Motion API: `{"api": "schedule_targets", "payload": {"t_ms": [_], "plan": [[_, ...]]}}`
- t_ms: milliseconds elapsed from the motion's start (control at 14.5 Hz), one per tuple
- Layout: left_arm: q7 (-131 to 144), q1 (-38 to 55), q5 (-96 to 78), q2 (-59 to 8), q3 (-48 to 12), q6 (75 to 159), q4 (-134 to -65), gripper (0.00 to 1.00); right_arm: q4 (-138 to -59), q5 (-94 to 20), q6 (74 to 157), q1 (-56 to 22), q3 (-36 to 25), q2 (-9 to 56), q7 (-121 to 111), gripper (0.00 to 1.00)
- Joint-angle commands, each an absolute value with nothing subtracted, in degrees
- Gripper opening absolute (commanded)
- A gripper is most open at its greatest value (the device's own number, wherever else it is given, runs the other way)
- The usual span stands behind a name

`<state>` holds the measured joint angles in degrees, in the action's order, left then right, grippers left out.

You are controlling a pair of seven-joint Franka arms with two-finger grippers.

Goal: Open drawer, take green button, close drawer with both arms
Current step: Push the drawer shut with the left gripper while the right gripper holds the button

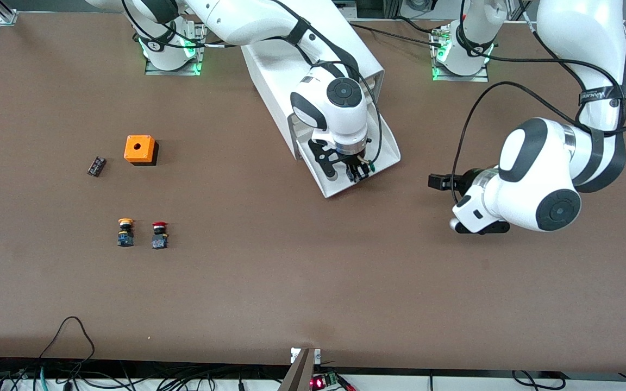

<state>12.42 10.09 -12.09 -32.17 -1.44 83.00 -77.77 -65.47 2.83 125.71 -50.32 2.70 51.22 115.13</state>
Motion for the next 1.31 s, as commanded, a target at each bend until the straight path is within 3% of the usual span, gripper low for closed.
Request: {"api": "schedule_targets", "payload": {"t_ms": [0, 346, 899, 1245], "plan": [[13.88, 9.94, -10.02, -34.28, -1.58, 88.02, -76.02, 1.0, -61.97, 3.52, 118.68, -49.31, 2.64, 50.45, 110.5, 0.0], [30.3, 13.7, -10.2, -31.64, -2.81, 102.8, -86.82, 1.0, -60.56, 1.51, 111.46, -43.16, 3.25, 47.73, 93.74, 0.0], [45.42, 23.36, -10.2, -27.16, -3.16, 135.48, -110.28, 1.0, -60.64, -1.93, 105.03, -31.48, 3.16, 45.26, 54.2, 0.0], [50.1, 27.51, -10.2, -25.93, -4.12, 138.43, -113.9, 1.0, -65.38, -1.32, 104.15, -25.77, 1.85, 44.47, 25.7, 0.0]]}}
